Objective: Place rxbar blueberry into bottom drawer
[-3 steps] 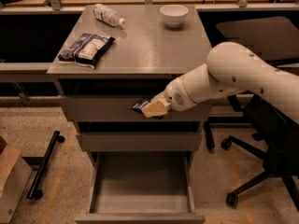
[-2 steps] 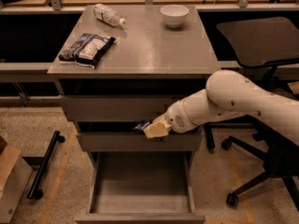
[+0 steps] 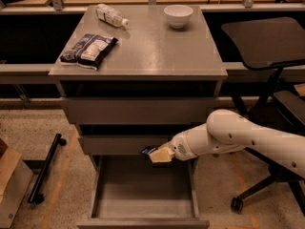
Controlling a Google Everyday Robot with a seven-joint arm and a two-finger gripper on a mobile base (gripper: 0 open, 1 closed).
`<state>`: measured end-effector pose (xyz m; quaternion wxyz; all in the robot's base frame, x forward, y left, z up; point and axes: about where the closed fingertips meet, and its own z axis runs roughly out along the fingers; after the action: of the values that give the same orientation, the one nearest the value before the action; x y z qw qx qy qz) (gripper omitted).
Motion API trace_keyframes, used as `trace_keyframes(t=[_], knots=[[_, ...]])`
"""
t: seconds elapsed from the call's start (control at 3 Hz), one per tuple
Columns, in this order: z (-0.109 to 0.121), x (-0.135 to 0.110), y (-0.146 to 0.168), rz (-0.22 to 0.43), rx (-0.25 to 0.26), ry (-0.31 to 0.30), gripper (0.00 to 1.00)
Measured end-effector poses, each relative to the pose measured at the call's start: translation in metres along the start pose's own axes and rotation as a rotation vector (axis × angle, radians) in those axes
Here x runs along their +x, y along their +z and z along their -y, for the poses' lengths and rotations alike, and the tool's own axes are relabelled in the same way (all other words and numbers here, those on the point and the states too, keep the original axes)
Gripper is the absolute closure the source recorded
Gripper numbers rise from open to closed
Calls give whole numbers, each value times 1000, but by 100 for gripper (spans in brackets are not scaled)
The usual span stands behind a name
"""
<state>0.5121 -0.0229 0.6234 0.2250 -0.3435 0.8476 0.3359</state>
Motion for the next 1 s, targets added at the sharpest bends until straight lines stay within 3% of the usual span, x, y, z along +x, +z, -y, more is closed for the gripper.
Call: trace_keyframes(t=[0.33,0.67,1.0], knots=[[0,0,0,1,0,0,100],[10,6,26,6,-29,9,100],[34,10,67,10,-82,-15,100]])
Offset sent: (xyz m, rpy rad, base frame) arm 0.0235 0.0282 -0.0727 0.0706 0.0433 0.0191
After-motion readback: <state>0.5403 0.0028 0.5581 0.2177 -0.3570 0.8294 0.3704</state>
